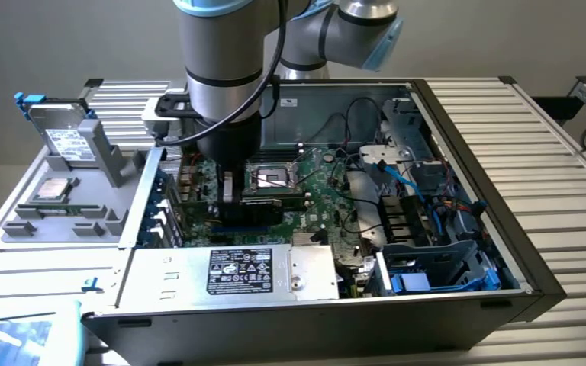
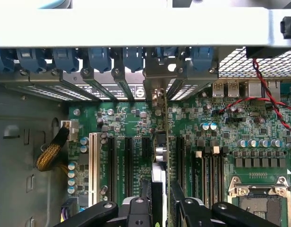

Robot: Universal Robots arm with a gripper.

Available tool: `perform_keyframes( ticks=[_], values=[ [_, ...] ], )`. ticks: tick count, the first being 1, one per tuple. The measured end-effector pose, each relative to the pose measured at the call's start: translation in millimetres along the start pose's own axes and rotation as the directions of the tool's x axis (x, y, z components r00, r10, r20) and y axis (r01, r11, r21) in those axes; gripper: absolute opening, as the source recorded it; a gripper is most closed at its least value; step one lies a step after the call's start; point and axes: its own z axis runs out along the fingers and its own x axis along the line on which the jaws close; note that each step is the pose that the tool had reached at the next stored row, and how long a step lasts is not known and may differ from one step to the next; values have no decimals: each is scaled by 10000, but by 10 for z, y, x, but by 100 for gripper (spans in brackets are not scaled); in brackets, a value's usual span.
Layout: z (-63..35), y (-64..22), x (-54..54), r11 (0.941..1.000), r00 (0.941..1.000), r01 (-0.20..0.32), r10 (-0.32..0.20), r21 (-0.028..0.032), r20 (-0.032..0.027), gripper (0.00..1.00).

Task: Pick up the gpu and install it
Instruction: 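Insert the gpu into the slot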

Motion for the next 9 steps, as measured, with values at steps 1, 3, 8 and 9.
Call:
perform_keyframes(
  ticks=[1,3,8,9],
  values=[
    [11,-1,-1,10000,10000,0,0,2,4,27],
    [16,-1,0,10000,10000,0,0,1,0,27],
    [16,-1,0,10000,10000,0,0,0,0,27],
    [16,-1,0,10000,10000,0,0,0,0,27]
  ],
)
